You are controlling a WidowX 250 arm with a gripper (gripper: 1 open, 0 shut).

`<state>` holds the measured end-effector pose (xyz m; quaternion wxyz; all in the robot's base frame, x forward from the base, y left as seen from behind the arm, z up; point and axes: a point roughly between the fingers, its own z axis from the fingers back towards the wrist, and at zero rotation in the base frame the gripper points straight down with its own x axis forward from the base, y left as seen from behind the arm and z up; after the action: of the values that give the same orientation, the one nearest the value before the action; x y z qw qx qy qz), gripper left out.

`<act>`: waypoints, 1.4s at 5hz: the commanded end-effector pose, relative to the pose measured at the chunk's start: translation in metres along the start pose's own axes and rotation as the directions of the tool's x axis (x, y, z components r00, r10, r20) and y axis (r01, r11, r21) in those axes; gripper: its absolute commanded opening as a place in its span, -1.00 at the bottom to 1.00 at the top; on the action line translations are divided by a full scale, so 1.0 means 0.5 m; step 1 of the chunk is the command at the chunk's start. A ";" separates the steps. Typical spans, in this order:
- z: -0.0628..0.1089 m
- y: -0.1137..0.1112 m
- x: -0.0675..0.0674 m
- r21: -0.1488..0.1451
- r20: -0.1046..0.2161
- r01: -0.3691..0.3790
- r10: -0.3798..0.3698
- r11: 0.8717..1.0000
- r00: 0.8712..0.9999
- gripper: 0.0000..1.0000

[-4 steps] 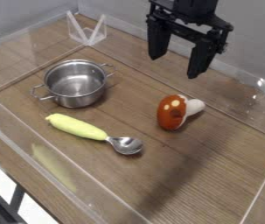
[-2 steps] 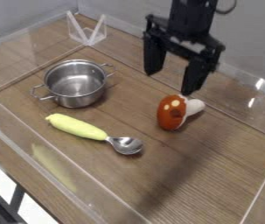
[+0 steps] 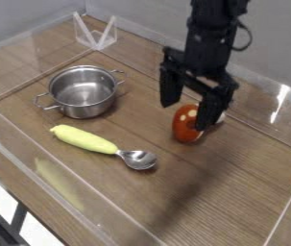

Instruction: Put mushroom into the silver pot

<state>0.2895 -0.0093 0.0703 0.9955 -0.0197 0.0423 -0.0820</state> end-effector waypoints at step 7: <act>0.056 -0.014 0.043 -0.035 0.122 -0.008 0.012 0.999 0.992 1.00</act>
<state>0.3028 -0.0214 0.0754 0.9959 -0.0407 0.0210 -0.0786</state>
